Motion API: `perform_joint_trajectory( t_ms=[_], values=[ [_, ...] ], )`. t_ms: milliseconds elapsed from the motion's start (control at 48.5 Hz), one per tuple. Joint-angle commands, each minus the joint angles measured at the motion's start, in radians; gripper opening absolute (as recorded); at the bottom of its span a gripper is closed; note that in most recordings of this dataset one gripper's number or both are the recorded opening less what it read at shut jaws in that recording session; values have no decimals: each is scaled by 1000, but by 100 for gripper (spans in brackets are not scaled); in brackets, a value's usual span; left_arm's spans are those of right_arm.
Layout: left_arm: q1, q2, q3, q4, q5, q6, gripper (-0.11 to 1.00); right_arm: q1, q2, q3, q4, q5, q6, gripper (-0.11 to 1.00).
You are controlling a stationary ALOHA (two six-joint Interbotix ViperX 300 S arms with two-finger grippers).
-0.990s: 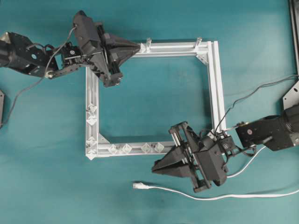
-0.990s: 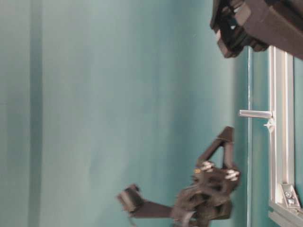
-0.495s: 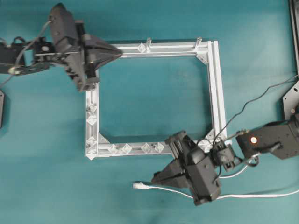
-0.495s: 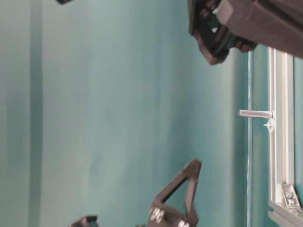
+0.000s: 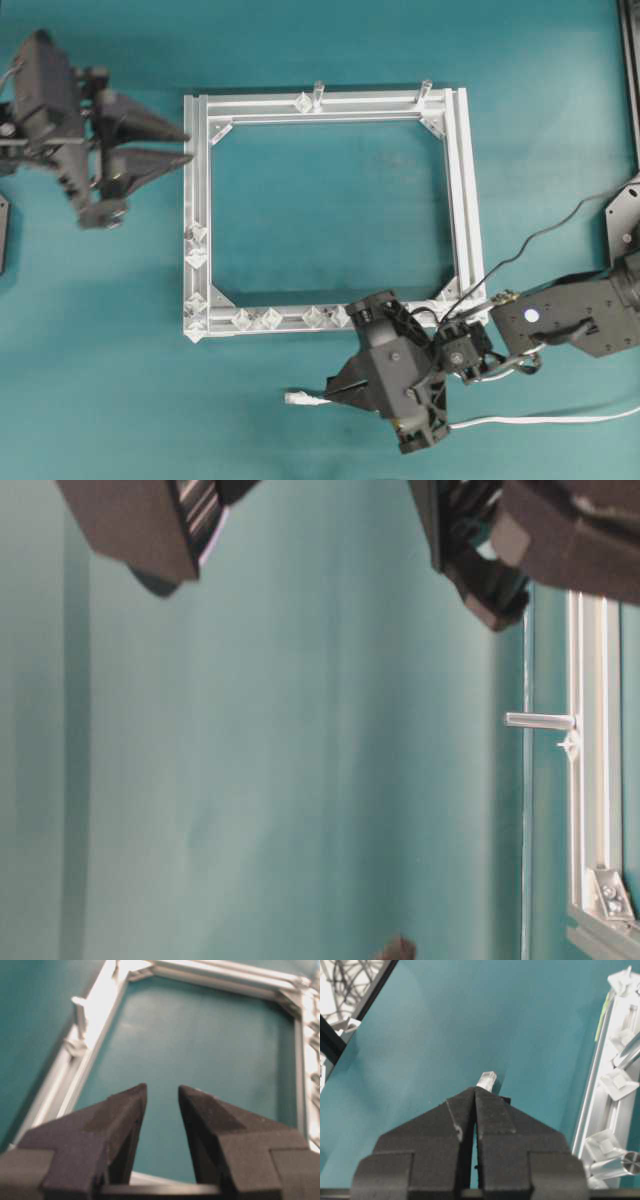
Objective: Move the cable alternately left and right between 8 closely spaced pins so it hooks onto each one.
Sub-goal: 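Close the right gripper on the white cable just behind the plug, then lift the plug with the right gripper toward the frame's bottom-right corner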
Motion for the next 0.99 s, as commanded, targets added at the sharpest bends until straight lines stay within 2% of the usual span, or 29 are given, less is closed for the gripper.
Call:
perform_joint_trajectory(
  t_ms=[0, 206, 268, 351, 495, 804, 969],
  values=[
    [-29, -60, 21, 3, 5, -2, 38, 5, 0, -41, -3, 23, 14, 0],
    [-46, -221, 95, 3, 55, -3, 38, 11, 35, -95, -3, 107, 20, 3],
    [-46, -265, 112, 3, 87, -2, 38, 12, 43, -114, -3, 138, 20, 10],
    [-46, -327, 127, 3, 138, -2, 37, 12, 57, -135, -3, 172, 21, 26],
    [-46, -436, 156, 3, 216, -2, 37, 14, 81, -169, -3, 222, 21, 40],
    [-46, -626, 209, 5, 328, -2, 36, 14, 166, -273, -3, 330, 23, 41],
    [-46, -653, 224, 6, 354, 0, 36, 14, 216, -327, -3, 413, 31, 42]
  ],
)
